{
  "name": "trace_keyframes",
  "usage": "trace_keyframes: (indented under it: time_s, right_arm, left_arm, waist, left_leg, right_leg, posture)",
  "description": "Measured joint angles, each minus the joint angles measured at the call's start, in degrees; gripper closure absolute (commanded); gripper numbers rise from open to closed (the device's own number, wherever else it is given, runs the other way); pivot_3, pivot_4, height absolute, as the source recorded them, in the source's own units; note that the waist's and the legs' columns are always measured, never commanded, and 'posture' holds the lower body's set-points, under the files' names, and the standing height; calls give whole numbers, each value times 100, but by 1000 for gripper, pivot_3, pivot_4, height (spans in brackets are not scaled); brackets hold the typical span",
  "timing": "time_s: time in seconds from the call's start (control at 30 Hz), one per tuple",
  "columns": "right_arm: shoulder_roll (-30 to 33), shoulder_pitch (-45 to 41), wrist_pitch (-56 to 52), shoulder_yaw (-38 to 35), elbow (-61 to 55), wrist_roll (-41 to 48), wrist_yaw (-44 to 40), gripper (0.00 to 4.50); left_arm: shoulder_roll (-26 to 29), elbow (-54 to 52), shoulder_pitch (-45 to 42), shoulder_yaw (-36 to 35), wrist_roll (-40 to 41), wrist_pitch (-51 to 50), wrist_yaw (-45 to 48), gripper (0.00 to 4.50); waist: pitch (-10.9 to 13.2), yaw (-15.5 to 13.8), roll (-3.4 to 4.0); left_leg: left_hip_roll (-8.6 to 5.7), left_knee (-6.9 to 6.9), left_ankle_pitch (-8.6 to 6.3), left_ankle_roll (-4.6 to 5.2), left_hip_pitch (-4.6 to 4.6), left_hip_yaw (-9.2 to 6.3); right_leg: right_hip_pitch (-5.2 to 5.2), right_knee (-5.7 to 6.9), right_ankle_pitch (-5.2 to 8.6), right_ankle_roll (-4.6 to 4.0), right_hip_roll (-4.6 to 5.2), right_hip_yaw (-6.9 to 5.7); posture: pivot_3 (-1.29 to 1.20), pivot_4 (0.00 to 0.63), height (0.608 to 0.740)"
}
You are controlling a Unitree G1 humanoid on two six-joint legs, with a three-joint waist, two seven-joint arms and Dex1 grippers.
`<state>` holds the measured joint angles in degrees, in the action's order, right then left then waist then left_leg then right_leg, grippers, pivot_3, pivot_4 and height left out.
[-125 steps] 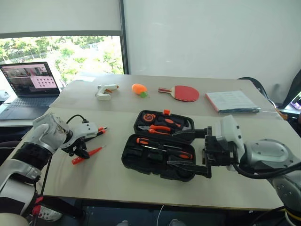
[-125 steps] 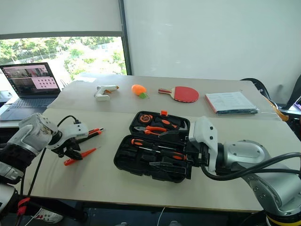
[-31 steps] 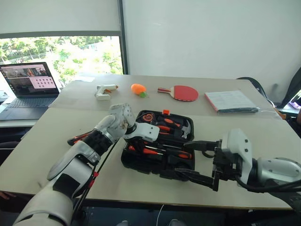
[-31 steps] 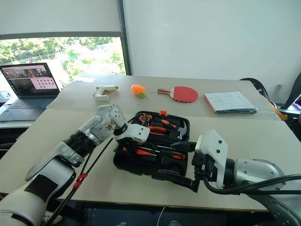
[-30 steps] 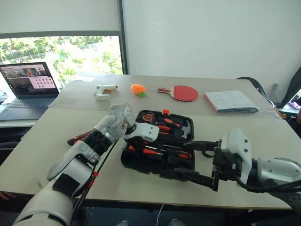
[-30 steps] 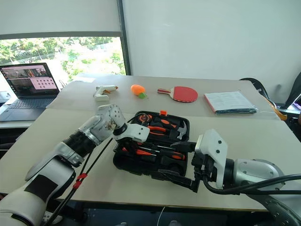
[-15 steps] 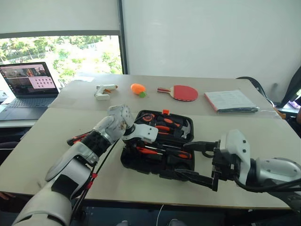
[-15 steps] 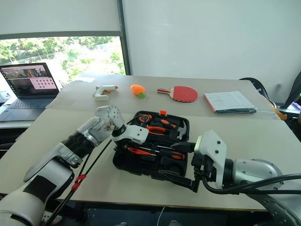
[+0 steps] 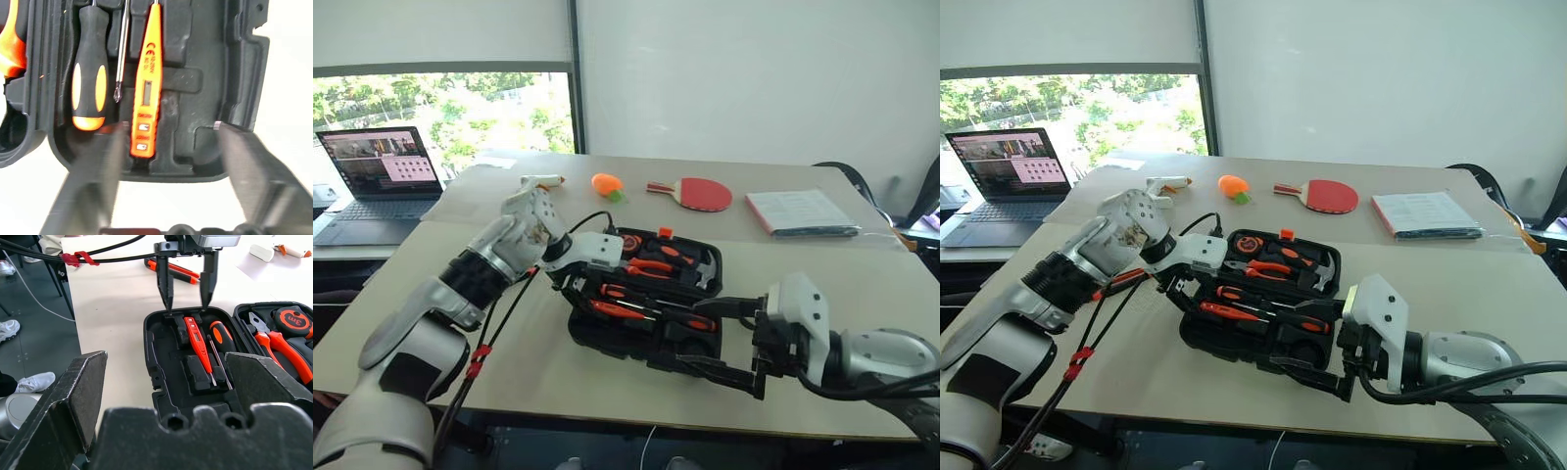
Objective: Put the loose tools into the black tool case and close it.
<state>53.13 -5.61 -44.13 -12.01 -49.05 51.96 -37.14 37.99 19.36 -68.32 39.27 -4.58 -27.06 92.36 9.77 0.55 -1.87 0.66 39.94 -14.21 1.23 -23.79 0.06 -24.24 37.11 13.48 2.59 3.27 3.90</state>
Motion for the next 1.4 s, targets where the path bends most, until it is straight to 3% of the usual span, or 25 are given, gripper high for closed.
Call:
trace_keyframes:
  time_s: [0.17,0.2,1.4]
  right_arm:
    - [-20,1,0,21,11,-20,-10,0]
    - [-23,1,0,22,10,-20,-9,0]
    - [-46,116,0,21,-17,70,110,0]
  left_arm:
    - [-326,380,2,-17,-127,261,-101,4421]
    - [-415,463,7,-13,-175,313,-154,4469]
    - [-984,1120,167,-158,-931,978,-374,4469]
  waist:
    - [0,14,0]
    - [0,14,0]
    - [-1,12,0]
  left_leg:
    - [0,-1,0,0,1,3]
    - [0,-1,0,0,0,3]
    - [-2,0,0,0,6,4]
  right_leg:
    - [0,0,0,0,-1,0]
    - [-1,0,0,-1,-2,0]
    - [9,1,0,0,0,0]
  posture:
    - [0,150,740]
    - [0,150,740]
    - [0,150,740]
